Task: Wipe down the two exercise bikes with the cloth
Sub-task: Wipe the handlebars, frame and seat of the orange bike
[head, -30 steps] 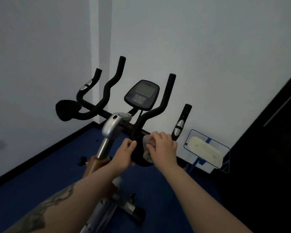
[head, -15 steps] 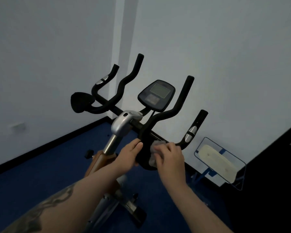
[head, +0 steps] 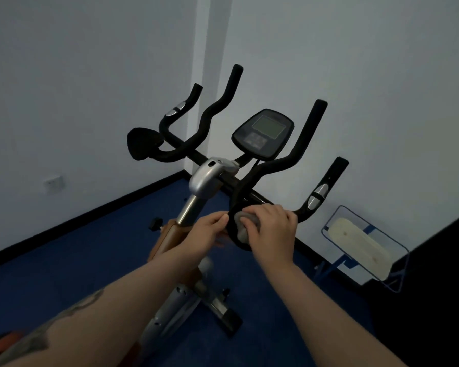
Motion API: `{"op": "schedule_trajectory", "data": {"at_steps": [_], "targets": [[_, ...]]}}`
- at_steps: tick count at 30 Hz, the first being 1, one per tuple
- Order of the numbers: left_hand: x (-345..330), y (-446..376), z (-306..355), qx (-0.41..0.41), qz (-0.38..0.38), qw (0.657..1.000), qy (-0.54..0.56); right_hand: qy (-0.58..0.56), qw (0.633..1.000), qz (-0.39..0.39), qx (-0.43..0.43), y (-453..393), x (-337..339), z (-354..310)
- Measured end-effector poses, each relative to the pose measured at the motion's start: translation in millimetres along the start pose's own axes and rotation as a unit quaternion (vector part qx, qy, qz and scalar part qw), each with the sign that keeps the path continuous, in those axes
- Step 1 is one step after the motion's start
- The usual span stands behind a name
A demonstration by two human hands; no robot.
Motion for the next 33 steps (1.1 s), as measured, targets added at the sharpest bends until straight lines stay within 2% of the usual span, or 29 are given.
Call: {"op": "schedule_trajectory", "data": {"at_steps": [2,5,7,10,14,15,18,20,23,27,30,33], "targets": [[0.3,-0.6,-0.9,0.008,0.000,1.000,0.005,0.007,1.000,-0.005,0.030,13.2,-1.6,-6.0],[-0.2,-1.2,-1.5,0.006,0.002,1.000,0.011,0.036,0.990,-0.014,0.134,18.6,-1.2,-19.1],[0.2,-0.8,-0.9,0.003,0.007,1.000,0.016,0.046,0.989,-0.026,0.135,0.9,-0.9,-19.1],[0.8,-0.4,0.2,-0.006,0.013,1.000,0.005,0.030,0.996,-0.029,0.081,1.4,3.1,-16.7],[0.1,-0.2,4.6,-0.033,0.041,0.998,0.017,0.043,0.985,-0.051,0.160,26.0,5.8,-21.9],[1.2,-0.7,11.6,-0.063,0.060,0.996,-0.008,0.028,0.989,-0.038,0.143,17.2,13.2,-13.7],[-1.2,0.1,38.2,-0.161,0.106,0.975,-0.111,-0.065,0.997,0.021,-0.021,-27.4,36.5,30.1],[-5.3,-0.1,47.1,-0.186,0.115,0.963,-0.156,-0.098,0.992,-0.045,-0.069,-53.3,16.3,39.2],[-7.3,-0.8,51.1,-0.196,0.118,0.953,-0.199,-0.093,0.976,-0.193,-0.047,-60.4,-35.6,22.6],[-2.4,-2.8,49.7,-0.187,0.114,0.957,-0.192,-0.140,0.965,-0.211,-0.074,-36.9,-51.7,34.3],[0.6,-7.1,45.9,-0.164,0.108,0.965,-0.175,-0.067,0.967,-0.230,-0.081,-26.4,-52.8,51.6],[2.3,-10.8,46.3,-0.155,0.108,0.966,-0.177,0.034,0.960,-0.272,-0.058,-38.1,-55.5,41.9]]}}
Point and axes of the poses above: each hand's wrist, its own y-axis away from the middle knuckle, its own x-axis out of the back of the hand, z = x × y, the point moved 10 cm from there along -y, towards the middle knuckle, and after that the axes turned 14 degrees about y, right-handed, at the moved point
